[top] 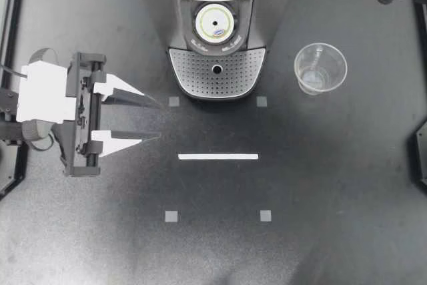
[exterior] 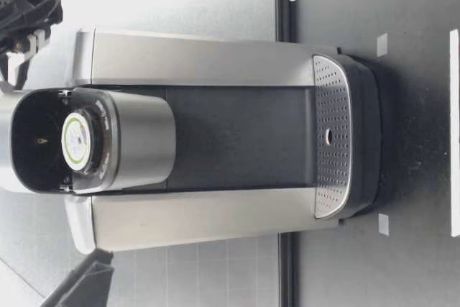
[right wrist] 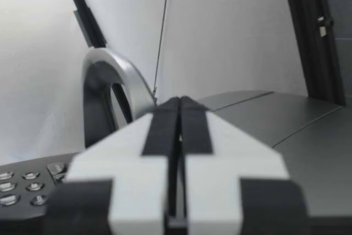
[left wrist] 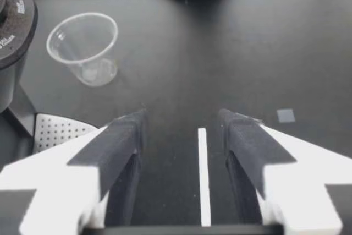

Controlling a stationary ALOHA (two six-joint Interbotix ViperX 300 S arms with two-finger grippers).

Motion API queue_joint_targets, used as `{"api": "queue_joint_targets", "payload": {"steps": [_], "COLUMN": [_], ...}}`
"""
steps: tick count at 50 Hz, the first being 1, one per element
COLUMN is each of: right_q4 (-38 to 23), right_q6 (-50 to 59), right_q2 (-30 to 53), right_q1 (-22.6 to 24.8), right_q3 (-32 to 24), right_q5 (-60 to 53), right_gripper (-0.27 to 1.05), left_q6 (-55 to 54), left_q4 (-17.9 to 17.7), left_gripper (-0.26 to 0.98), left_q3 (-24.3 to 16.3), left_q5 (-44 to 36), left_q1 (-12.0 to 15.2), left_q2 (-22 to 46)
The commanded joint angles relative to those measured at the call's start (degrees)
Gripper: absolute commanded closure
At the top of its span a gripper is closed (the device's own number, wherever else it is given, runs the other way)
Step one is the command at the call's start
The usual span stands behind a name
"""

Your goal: Place the coffee capsule inside the capsule container, then place the cup onto the center of the cup tray, then push the 'Hot Water' and 'Travel Mug' buttons.

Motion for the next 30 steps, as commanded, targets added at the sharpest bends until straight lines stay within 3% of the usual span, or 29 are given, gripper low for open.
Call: {"api": "queue_joint_targets", "payload": {"steps": [1, 30], "right_q4": [-0.1, -1.6], "right_q6": [0.0, 0.0], "right_q2": [-0.4, -1.8], "right_q1": [0.5, 6.1], "right_q3": [-1.8, 0.7], "right_q5": [-0.2, 0.4], "right_gripper": [0.67, 0.67], "left_q6": [-0.1, 0.0], "left_q4": [-0.1, -0.1], "left_gripper": [0.27, 0.27], "left_q3": [-0.7, -0.6], "left_q5": [-0.4, -0.2], "left_q1": [0.3, 0.2], "left_q2": [-0.7, -1.8]}}
